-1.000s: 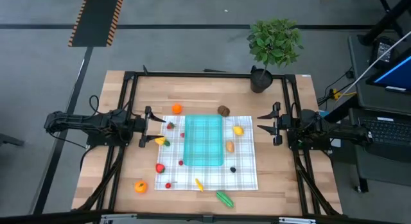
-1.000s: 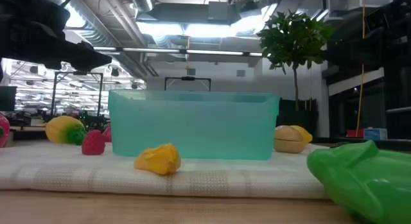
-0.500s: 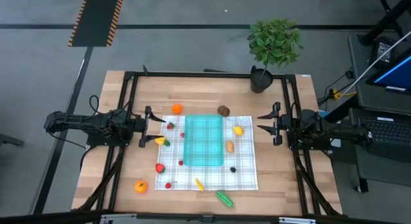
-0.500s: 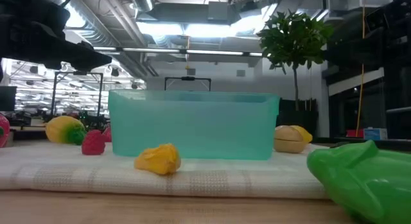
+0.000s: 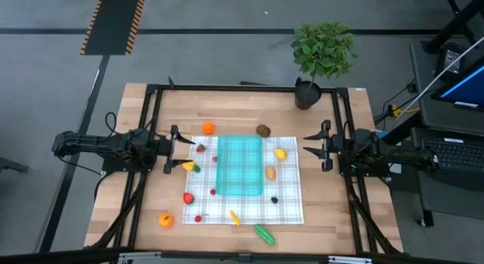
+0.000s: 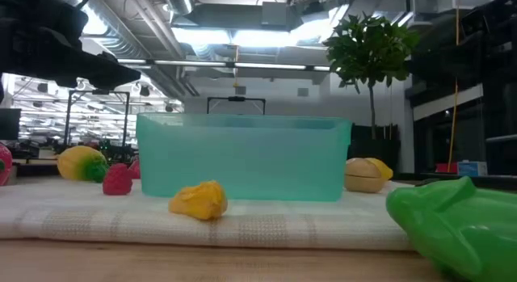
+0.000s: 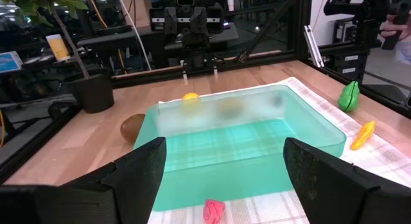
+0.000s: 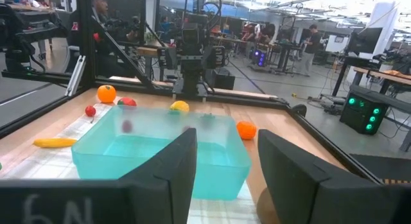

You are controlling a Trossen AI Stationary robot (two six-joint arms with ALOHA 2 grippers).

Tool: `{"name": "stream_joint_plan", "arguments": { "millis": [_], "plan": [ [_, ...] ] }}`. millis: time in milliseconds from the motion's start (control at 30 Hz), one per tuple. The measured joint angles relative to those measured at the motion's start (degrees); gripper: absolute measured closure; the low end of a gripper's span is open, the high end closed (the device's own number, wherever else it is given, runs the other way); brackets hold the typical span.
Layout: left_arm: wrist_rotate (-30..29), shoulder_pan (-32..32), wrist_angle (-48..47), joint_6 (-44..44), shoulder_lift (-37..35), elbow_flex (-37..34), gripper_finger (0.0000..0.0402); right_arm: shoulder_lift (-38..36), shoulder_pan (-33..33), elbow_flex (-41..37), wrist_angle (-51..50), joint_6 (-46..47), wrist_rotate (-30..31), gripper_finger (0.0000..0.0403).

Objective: Pick and placing Produce into tupperware
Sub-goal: Put the yellow lemon into the blue bin

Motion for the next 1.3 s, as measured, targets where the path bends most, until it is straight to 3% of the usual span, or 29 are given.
{"name": "stream_joint_plan", "arguments": {
  "millis": [233, 800, 967, 1300],
  "plan": [
    [0.0, 0.0, 0.0, 0.0, 0.0, 0.0, 0.0094, 0.0, 0.0, 0.0, 0.0, 5.7, 0.0, 0.0235],
    [-0.2, 0.0, 0.0, 0.0, 0.0, 0.0, 0.0094, 0.0, 0.0, 0.0, -0.5, 6.5, 0.0, 0.0235],
    [-5.6, 0.0, 0.1, 0.0, 0.0, 0.0, 0.0094, 0.0, 0.0, 0.0, -0.5, 10.8, 0.0, 0.0235],
    [-10.5, 0.0, 3.0, -1.6, 0.0, 0.0, 0.0094, 0.0, 0.0, 0.0, 2.8, 11.9, 0.0, 0.0235]
  ]
}}
